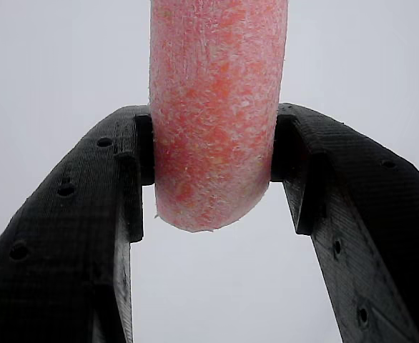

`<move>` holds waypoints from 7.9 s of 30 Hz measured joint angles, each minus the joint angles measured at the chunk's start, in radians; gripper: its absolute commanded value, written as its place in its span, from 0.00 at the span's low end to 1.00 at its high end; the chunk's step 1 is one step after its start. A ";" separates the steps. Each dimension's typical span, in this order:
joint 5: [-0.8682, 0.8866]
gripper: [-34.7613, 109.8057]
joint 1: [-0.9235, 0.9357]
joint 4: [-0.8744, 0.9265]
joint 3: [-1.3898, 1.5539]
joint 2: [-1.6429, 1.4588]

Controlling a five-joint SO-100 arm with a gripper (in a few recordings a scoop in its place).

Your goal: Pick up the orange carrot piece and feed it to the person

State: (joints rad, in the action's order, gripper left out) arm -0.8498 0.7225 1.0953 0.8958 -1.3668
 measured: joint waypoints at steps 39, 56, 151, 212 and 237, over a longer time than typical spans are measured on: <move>-0.281 0.22 -0.440 -0.296 -1.143 0.588; -0.282 0.22 -0.517 -0.723 -0.853 0.598; -0.411 0.42 -0.497 -0.808 -0.822 0.607; 0.301 0.23 -0.471 -0.663 0.014 0.012; 0.701 0.23 -0.583 -0.663 1.192 -0.684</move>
State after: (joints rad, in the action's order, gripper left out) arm -0.1488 0.1396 0.4326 2.0877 -2.0509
